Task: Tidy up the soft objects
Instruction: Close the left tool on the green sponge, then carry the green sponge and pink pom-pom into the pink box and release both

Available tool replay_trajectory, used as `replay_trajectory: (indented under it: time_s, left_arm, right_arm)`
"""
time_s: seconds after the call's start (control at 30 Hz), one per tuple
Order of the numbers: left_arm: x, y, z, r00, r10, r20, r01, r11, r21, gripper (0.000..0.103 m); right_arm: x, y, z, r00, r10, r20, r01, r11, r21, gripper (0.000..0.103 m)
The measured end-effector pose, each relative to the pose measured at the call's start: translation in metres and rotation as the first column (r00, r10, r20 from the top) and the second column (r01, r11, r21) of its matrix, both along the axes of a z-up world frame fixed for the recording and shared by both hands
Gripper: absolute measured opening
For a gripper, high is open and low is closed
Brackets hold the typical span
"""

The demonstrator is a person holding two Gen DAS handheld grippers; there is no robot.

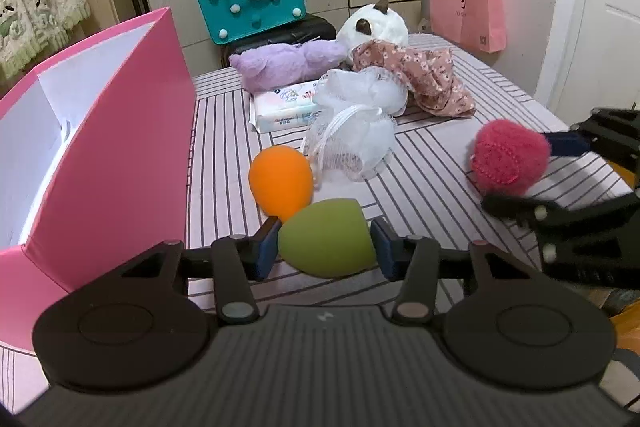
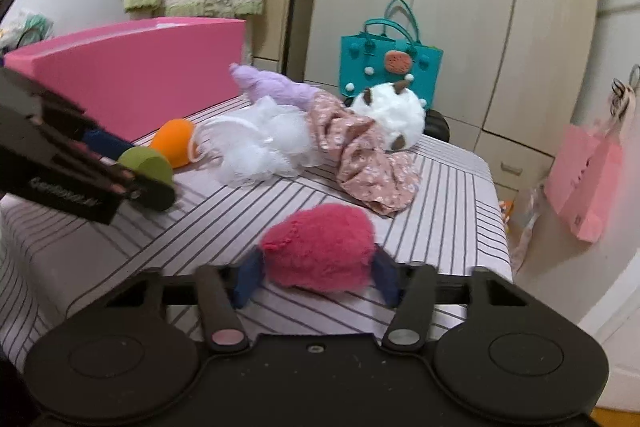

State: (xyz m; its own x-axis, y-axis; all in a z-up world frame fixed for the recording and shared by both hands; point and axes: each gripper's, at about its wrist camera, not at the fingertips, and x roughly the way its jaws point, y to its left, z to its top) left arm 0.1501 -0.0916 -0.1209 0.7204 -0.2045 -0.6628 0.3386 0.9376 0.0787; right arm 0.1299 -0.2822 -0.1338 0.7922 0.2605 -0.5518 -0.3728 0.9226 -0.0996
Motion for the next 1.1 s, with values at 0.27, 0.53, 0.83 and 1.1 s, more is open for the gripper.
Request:
replay_trajectory:
  time_s: [0.27, 0.53, 0.83, 1.1]
  left_arm:
    - [-0.009, 0.006, 0.005, 1.0, -0.01, 0.001, 0.01, 0.999, -0.047, 0.047]
    - [-0.015, 0.009, 0.011, 0.999, -0.038, -0.023, 0.035, 0.995, -0.098, 0.047]
    - [-0.031, 0.019, 0.022, 0.991, -0.085, -0.105, 0.067, 0.985, -0.158, 0.047]
    - [-0.051, 0.037, 0.037, 0.993, -0.075, -0.087, 0.065, 0.992, -0.11, 0.047]
  right_arm:
    - [-0.007, -0.011, 0.002, 1.0, 0.015, -0.023, -0.013, 0.994, 0.104, 0.053]
    - [-0.019, -0.015, 0.01, 0.998, 0.032, -0.055, -0.023, 0.988, 0.152, 0.053]
    - [-0.028, -0.013, 0.021, 0.982, 0.101, -0.162, -0.061, 0.97, 0.235, 0.053]
    - [-0.038, -0.001, 0.037, 0.956, 0.189, -0.226, -0.122, 0.952, 0.281, 0.053]
